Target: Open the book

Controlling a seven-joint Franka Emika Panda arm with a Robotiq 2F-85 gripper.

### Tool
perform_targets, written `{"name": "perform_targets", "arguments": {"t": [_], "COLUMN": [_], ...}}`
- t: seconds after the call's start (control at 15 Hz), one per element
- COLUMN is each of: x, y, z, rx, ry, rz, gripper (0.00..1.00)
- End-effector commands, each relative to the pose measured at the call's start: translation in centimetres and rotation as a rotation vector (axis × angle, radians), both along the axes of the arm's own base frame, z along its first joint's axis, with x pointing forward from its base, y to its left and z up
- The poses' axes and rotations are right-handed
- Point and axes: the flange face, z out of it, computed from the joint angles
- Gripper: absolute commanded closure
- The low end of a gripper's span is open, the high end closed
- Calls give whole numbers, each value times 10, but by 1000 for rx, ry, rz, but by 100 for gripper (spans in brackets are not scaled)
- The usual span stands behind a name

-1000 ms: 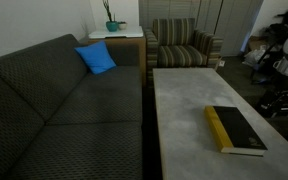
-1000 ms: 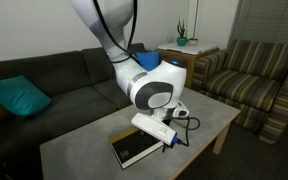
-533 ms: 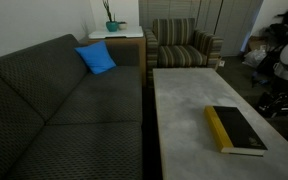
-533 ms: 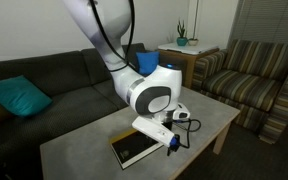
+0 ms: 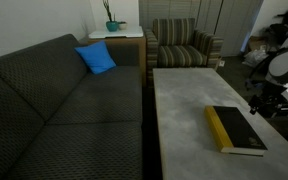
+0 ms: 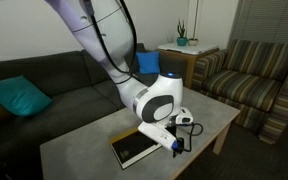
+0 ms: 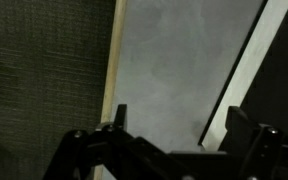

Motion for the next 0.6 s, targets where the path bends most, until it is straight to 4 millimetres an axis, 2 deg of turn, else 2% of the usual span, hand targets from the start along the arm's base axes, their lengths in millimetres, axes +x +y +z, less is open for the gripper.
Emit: {"name": "perform_targets", "arguments": {"t": [0.0, 0.2, 0.27, 0.33, 0.53], "x": [16, 23, 20, 21, 23], "y": [-9, -9, -7, -6, 0], "z": [-10, -15, -5, -7, -6], "rx": [-13, -12, -9, -7, -2], "ry": [-31, -44, -46, -51, -55], "rz": [-26, -20, -16, -11, -2], "gripper": [0, 0, 14, 26, 47]}}
